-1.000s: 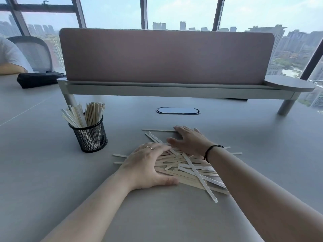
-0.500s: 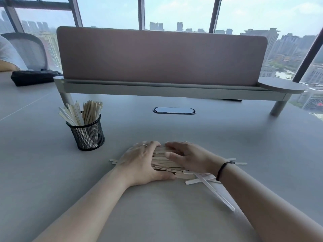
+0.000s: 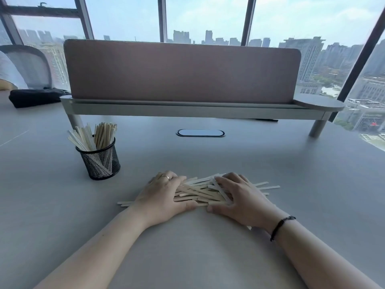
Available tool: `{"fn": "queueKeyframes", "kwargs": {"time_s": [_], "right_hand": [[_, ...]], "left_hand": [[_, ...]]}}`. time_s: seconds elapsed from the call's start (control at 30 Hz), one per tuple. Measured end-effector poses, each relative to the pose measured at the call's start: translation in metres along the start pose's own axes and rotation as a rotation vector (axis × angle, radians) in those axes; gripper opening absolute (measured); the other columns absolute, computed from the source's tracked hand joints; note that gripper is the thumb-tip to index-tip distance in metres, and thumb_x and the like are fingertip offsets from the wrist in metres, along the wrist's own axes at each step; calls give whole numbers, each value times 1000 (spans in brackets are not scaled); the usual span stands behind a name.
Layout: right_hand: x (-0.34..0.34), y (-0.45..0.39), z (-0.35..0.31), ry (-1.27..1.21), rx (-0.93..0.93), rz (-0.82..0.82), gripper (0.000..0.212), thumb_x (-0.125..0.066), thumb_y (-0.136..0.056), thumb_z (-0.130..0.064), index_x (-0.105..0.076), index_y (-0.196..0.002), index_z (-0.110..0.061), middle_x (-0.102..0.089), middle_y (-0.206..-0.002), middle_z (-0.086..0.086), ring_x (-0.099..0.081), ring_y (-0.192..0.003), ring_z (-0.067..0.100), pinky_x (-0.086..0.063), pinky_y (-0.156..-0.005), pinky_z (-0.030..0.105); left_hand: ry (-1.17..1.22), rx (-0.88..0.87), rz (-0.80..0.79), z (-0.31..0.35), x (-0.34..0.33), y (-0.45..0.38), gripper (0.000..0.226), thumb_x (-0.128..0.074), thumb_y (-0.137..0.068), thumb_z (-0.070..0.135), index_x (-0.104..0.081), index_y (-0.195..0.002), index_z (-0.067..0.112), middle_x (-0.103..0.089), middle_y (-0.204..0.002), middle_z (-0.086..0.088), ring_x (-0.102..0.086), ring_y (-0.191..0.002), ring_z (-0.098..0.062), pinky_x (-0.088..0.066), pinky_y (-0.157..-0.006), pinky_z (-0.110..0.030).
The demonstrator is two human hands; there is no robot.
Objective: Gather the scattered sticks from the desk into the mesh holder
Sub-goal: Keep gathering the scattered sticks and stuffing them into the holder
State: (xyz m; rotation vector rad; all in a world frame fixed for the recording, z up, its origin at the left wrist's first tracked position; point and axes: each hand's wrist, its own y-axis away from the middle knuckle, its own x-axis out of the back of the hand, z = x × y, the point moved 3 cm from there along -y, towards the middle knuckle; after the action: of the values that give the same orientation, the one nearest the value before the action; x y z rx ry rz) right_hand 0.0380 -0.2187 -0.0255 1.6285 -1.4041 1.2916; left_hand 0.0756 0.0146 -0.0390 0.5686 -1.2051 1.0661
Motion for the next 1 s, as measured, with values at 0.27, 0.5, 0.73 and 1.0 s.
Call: {"fn": "queueKeyframes", "kwargs": {"time_s": [0.27,0.5,0.73,1.0], "right_hand": [[-3,-13,-5,33,44,58,75,-53,-63,-89,-63,-115,-36,-48,-103,-14,-44,-103,11,-35,-89,27],[-6,-19,-12,83,94,88,52,-56,-77,-77,-55,-85,-26,-49,-92,-8,-50,-92,19,-37,-75,32],[-5,-20,-27,200,238,126,35,-43,-98,-53,-49,-93,-18,-56,-95,2,-57,-89,28,-32,-63,35],[3,-20,-16,181,218,262,40,-38,-100,-53,-31,-80,-18,-54,-61,5,-52,-60,42,-27,-49,36]], "left_hand": [[37,-3,-9,4,3,5,90,-42,-68,91,-54,-135,33,-51,-119,13,-43,-119,-9,-38,-99,-27],[55,-39,74,-1,1,2,71,-44,-74,87,-62,-115,32,-53,-111,19,-48,-111,-8,-44,-94,-31],[76,-14,70,2,4,3,58,-48,-72,85,-56,-102,36,-51,-101,20,-52,-103,-9,-47,-83,-35],[102,88,121,5,11,6,114,-62,-70,79,6,-154,39,-61,-116,6,-63,-106,-18,-47,-83,-32]]}}
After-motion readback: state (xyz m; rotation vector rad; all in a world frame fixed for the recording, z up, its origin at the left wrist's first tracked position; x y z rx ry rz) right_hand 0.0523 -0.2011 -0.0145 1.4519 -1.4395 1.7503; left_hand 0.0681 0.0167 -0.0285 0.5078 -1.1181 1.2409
